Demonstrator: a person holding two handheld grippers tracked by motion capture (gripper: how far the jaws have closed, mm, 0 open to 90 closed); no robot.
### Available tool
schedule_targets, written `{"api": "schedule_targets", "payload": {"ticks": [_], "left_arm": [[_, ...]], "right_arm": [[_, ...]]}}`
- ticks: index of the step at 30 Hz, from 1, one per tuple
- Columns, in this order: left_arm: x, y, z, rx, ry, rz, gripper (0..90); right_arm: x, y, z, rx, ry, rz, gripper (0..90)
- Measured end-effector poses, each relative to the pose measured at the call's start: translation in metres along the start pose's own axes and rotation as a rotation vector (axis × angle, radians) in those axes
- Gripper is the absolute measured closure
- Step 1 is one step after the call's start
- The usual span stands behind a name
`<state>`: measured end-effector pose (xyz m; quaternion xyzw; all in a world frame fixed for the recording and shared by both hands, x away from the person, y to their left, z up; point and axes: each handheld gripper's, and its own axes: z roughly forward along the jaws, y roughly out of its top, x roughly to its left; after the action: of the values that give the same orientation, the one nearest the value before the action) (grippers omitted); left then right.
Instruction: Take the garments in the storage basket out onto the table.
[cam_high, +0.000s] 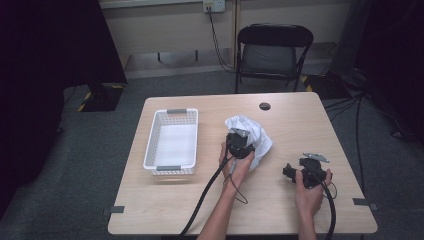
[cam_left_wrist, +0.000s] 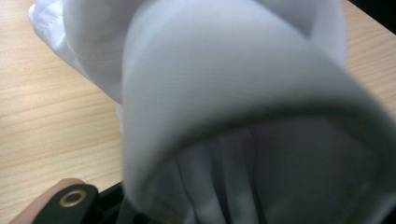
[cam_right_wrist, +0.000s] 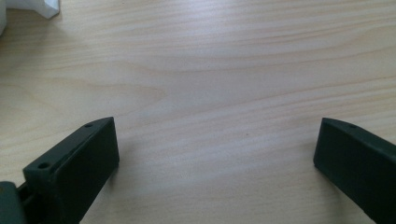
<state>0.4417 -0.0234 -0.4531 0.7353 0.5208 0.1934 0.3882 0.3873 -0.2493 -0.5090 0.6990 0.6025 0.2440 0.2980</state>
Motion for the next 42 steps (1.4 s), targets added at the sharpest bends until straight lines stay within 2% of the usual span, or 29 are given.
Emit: {"api": "schedule_targets", "payload": {"ticks": [7,18,25,29,33,42], "left_arm": [[0.002,-0.004,0.01,0.02,-0.004,-0.011,65.4],[0.001,-0.009,0.015,0.031,0.007,-0.001,64.0],[0.003,-0.009,0.02,0.045,-0.007,-0.022,63.2],[0.004,-0.01,0.022,0.048,-0.011,-0.021,62.7],[0.007,-0.011,0.027,0.054,-0.019,-0.052,58.7],[0.008,-0.012,0.029,0.064,-0.028,-0.058,55.7]], "right_arm": [[0.0,0.0,0.0,0.0,0.0,0.0,0.0],[0.0,0.0,0.0,0.0,0.0,0.0,0.0],[0.0,0.0,0.0,0.0,0.0,0.0,0.0],[0.0,0.0,0.0,0.0,0.0,0.0,0.0],[0.0,0.0,0.0,0.0,0.0,0.0,0.0],[0.0,0.0,0.0,0.0,0.0,0.0,0.0]]}}
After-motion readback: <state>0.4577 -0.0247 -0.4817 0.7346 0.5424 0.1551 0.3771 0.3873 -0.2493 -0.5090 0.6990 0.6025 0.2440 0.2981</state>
